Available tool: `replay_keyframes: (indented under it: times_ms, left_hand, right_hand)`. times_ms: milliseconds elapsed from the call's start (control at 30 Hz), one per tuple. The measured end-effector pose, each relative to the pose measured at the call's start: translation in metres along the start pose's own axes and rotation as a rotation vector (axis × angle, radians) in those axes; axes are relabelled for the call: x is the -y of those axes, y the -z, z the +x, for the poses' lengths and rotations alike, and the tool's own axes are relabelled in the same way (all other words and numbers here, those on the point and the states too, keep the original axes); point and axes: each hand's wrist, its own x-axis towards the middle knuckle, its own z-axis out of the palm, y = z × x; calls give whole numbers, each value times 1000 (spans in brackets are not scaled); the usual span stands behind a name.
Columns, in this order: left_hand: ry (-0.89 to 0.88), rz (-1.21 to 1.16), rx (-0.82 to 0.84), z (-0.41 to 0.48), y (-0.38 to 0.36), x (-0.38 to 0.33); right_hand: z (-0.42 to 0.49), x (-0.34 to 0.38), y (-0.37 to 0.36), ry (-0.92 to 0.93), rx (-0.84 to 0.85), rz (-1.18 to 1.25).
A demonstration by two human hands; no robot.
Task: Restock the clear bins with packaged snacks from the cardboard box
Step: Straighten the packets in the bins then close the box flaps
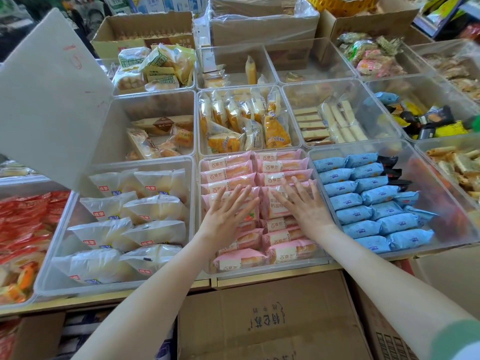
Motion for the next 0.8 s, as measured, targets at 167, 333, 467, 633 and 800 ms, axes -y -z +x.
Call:
replay_keyframes:
  times_ms: [167,333,467,633,800]
  left_hand:
    - [11,-26,-4,1,2,-3]
    - [23,4,22,12,17,-6]
    - [37,9,92,34,33,-19]
    - [-13,24,218,56,44,-30]
    - [-43,65,237,59,51,-27]
  right_hand:
    - [-6,-2,-1,-31,1,14]
    - [-17,-13,18,-298,133,-16]
    - [-20,-20,22,-326,194,-8]
    - [-18,-22,23,-318,234,31]
    - [-19,-24,22,-345,256,77]
